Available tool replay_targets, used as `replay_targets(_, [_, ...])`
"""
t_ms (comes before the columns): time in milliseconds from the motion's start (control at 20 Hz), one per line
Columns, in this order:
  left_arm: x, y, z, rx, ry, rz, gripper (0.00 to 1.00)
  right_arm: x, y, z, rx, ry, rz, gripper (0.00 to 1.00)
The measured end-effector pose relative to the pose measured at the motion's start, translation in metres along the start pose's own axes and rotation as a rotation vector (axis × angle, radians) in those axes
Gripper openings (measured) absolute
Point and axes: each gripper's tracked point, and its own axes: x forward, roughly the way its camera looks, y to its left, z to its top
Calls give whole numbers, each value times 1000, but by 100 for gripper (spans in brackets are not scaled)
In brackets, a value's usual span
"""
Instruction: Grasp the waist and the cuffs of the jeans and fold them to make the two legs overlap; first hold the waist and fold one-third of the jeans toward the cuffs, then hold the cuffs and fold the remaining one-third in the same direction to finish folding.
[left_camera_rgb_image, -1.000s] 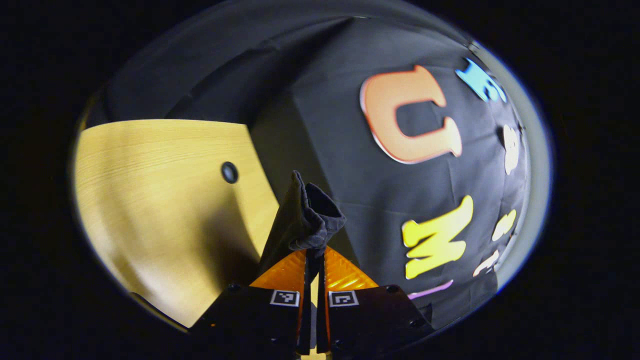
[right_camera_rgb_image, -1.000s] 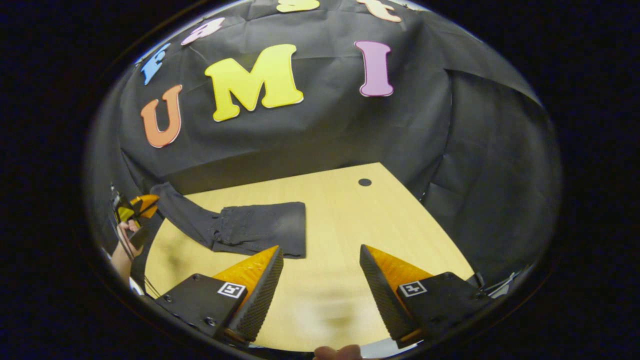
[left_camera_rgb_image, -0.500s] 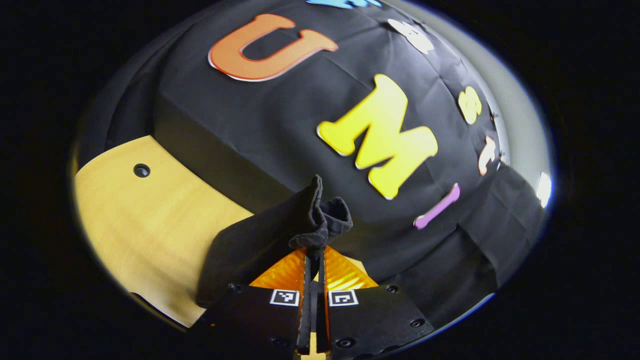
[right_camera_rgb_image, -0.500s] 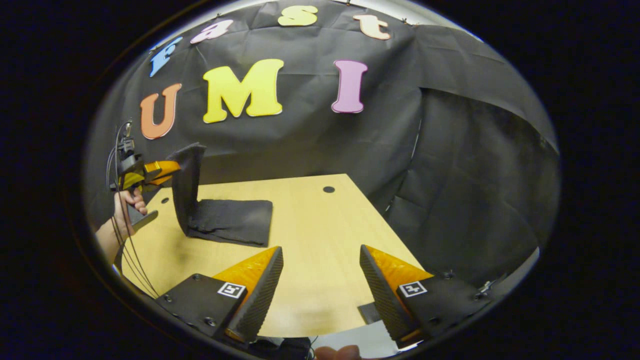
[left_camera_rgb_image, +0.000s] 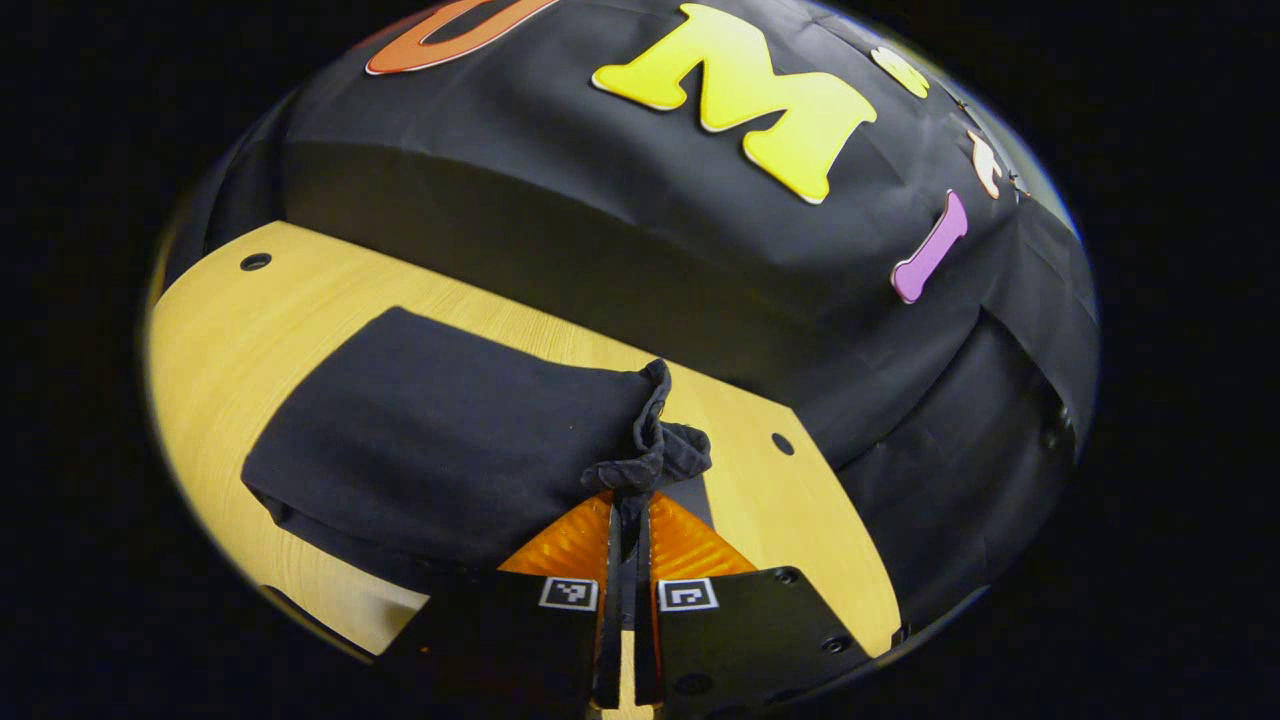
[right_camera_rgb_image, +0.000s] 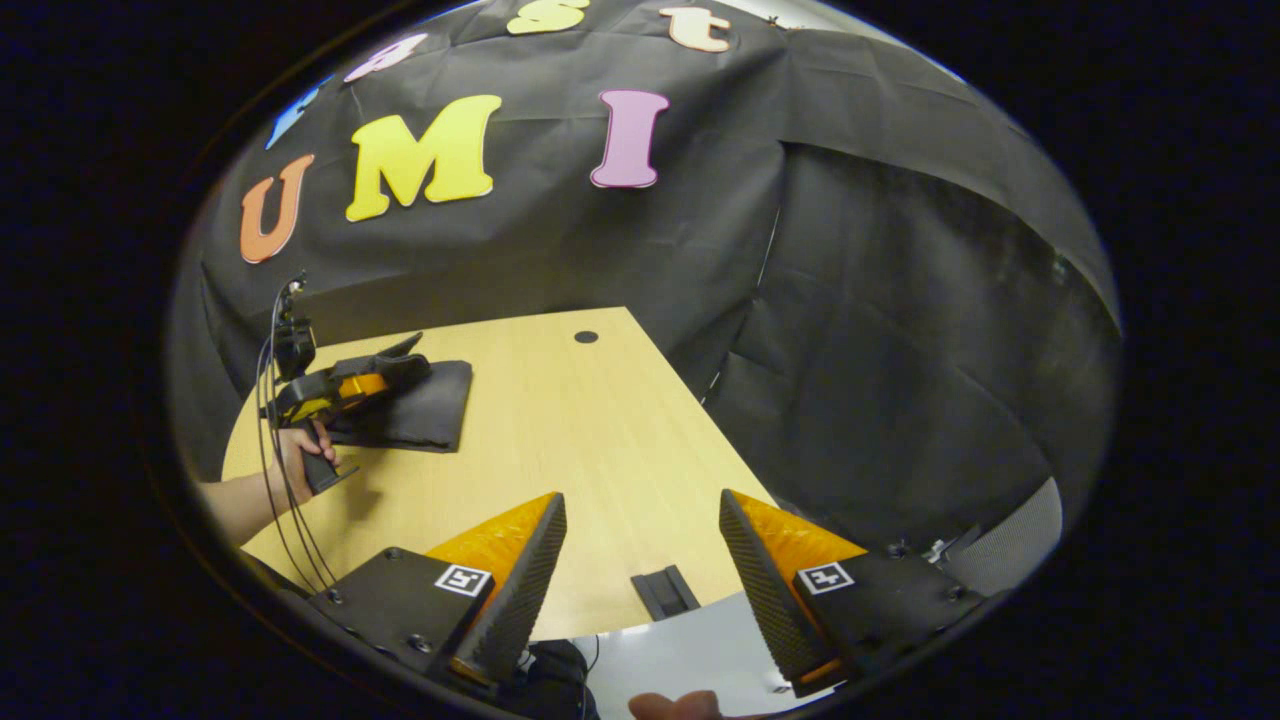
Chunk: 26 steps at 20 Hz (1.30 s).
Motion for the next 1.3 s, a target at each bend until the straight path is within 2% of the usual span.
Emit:
replay_targets(50, [7, 5, -9, -13, 19, 14, 11, 2, 1, 0, -1, 3, 6, 95])
replay_targets(150, [11, 12, -17, -23, 31, 30, 18, 8, 7, 1, -13, 6, 24, 92])
replay_targets(250, [12, 9, -19, -10, 37, 32, 21, 15, 16, 7, -26, 5, 48, 92])
replay_targets(300, [12, 6, -19, 27, 42, 39, 36, 19, 26, 13, -29, 4, 69, 93])
replay_targets(350, [8, 5, -17, 56, 43, 53, 43, 21, 32, 17, -31, 1, 84, 92])
replay_targets(450, [-3, -6, -12, 136, 38, 42, 48, 23, 47, 24, -53, -8, 116, 92])
replay_targets(600, [-24, -17, 7, 250, -3, 36, 100, 23, 70, 41, -69, -42, 164, 92])
replay_targets(650, [-33, -20, 16, 263, -25, 30, 100, 22, 78, 48, -75, -60, 182, 92])
replay_targets(900, [-122, -28, 122, 332, -243, 58, 99, 22, 161, 120, -71, -204, 302, 95])
replay_targets(1000, [-165, -31, 170, 352, -342, 95, 99, 15, 192, 155, -89, -289, 340, 95])
replay_targets(1150, [-265, -34, 247, 366, -498, 160, 98, -9, 242, 215, -83, -470, 374, 92])
replay_targets(1300, [-322, -32, 274, 390, -572, 208, 98, -33, 273, 235, -56, -552, 413, 92])
